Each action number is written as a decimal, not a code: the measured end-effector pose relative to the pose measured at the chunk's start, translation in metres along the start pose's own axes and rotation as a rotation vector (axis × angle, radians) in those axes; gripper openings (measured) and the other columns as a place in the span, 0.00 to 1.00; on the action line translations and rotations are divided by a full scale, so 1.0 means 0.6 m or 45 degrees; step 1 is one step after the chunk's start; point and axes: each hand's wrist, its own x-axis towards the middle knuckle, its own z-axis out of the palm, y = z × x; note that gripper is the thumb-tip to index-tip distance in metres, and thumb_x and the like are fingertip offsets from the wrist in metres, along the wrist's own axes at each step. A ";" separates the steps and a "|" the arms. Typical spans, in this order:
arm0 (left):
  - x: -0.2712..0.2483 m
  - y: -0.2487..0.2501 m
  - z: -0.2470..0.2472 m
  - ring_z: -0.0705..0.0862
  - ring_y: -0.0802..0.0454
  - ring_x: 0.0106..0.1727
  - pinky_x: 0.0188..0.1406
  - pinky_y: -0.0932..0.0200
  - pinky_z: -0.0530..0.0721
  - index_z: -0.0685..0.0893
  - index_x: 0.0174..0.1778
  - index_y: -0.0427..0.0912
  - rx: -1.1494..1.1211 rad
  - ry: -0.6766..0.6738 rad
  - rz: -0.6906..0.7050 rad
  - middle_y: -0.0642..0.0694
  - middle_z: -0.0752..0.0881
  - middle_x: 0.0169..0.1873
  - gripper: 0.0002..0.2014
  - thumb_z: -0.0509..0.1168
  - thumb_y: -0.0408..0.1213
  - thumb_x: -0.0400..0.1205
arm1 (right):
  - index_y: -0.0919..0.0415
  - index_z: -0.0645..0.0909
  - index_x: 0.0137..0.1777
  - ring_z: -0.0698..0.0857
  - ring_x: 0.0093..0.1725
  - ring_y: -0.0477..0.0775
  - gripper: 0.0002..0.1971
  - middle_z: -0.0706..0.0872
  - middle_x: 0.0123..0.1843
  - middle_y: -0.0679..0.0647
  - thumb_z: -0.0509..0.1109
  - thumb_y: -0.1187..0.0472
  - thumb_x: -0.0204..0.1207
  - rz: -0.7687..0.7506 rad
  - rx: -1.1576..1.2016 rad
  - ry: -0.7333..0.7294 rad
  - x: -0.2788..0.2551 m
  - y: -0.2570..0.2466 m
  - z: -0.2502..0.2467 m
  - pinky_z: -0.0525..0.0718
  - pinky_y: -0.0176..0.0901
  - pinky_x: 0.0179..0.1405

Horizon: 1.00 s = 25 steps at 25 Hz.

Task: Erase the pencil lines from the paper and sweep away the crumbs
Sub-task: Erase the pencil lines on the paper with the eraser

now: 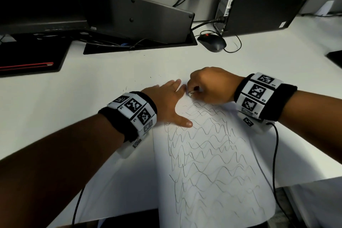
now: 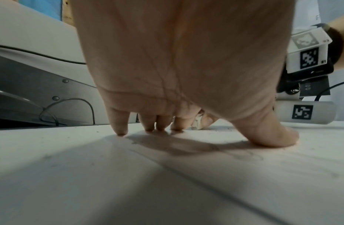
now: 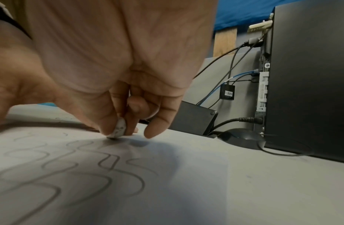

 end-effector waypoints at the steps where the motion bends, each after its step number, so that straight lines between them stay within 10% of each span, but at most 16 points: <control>1: 0.001 0.000 0.001 0.41 0.52 0.88 0.86 0.44 0.51 0.41 0.88 0.49 -0.014 -0.014 -0.001 0.47 0.39 0.87 0.57 0.61 0.75 0.73 | 0.54 0.86 0.49 0.83 0.46 0.52 0.08 0.85 0.47 0.47 0.66 0.60 0.74 -0.047 -0.033 -0.001 -0.004 -0.006 0.004 0.77 0.41 0.41; 25: 0.001 -0.009 0.004 0.39 0.53 0.87 0.86 0.42 0.49 0.39 0.88 0.48 -0.005 -0.052 0.006 0.47 0.37 0.87 0.59 0.61 0.76 0.72 | 0.52 0.86 0.50 0.82 0.45 0.49 0.08 0.82 0.46 0.43 0.66 0.55 0.76 -0.085 -0.079 -0.056 -0.016 -0.014 -0.007 0.72 0.41 0.42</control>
